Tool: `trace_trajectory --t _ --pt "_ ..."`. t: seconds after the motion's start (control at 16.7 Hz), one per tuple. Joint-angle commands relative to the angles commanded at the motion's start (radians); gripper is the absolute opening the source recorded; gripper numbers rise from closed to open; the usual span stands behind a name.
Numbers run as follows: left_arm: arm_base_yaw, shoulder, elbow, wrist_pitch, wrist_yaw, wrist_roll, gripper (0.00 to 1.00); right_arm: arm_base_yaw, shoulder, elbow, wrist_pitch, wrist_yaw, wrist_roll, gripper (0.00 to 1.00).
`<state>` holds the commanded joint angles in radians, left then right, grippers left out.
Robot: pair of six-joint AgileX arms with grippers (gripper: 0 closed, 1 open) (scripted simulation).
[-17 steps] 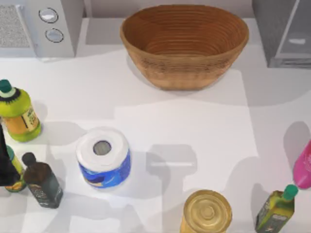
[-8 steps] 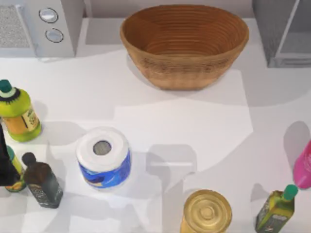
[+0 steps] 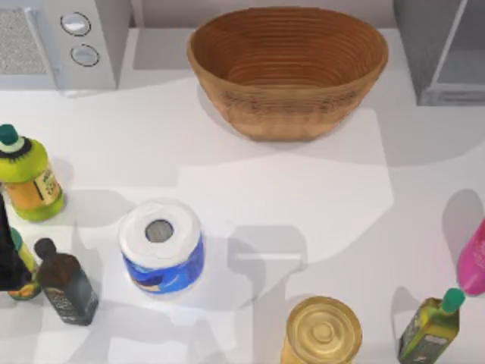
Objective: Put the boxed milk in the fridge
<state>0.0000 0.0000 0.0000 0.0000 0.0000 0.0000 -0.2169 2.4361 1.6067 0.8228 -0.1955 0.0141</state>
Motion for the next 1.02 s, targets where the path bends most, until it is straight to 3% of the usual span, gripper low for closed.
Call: trace_trajectory --t 0.66,1.02 --pt "0.0 0.0 0.0 0.0 0.0 0.0 1.0 0.0 0.0 0.0 0.0 0.0 0.0 0.98" --pt "0.0 0.0 0.0 0.0 0.0 0.0 1.0 0.0 0.0 0.0 0.0 0.0 0.0 1.0"
